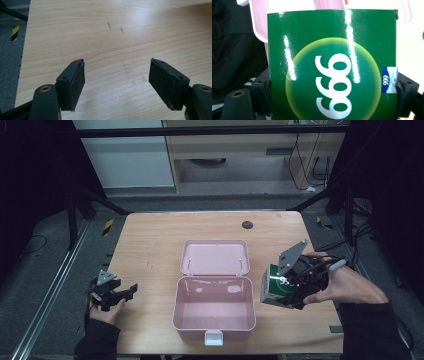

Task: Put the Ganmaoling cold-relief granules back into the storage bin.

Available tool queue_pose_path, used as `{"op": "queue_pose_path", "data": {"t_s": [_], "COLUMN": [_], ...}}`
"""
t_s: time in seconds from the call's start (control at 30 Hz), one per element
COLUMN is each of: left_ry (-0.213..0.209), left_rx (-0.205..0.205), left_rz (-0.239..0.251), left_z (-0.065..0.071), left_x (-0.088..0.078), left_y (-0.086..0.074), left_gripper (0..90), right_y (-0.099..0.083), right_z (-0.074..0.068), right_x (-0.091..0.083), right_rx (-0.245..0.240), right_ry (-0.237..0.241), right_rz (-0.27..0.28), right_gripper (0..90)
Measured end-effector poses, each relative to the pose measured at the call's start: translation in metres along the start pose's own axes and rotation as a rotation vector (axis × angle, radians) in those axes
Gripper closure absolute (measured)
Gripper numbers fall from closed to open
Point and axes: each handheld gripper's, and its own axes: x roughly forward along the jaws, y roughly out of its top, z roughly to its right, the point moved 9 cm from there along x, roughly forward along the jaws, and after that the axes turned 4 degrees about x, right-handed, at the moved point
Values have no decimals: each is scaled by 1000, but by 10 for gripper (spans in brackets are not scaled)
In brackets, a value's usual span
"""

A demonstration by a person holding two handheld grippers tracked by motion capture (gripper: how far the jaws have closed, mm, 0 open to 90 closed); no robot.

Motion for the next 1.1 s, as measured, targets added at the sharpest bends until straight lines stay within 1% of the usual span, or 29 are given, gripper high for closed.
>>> {"op": "queue_pose_path", "data": {"t_s": [0.23,0.27,0.33,0.47,0.7,0.77,0.87,0.9,0.93,1.03,1.1], "left_ry": [1,0,0,0,-1,0,0,0,0,1,-1], "left_rx": [0,0,1,0,-1,0,-1,-1,-1,0,-2], "left_rz": [-1,-1,0,-1,0,0,-1,0,0,0,-1], "left_z": [0,0,0,0,0,-1,-1,0,0,-1,-1], "left_x": [0,0,0,0,0,0,0,0,0,0,0], "left_y": [0,0,0,0,0,0,0,0,0,0,0], "left_gripper": [283,283,283,283,283,284,284,284,284,284,284], "right_y": [10,15,19,29,43,50,54,57,59,61,64], "right_z": [0,-1,-2,-4,-8,-10,-13,-14,-15,-16,-17], "right_x": [-8,-10,-11,-11,-6,0,3,7,10,14,21], "right_rx": [-7,-17,-20,-34,-52,-63,-65,-76,-84,-88,-102], "right_ry": [-7,-8,-5,5,24,36,47,53,55,59,61], "right_rz": [1,4,4,-12,-14,-14,-13,-11,-10,-18,-20], "right_gripper": [162,162,162,162,162,162,161,162,161,161,161]}}
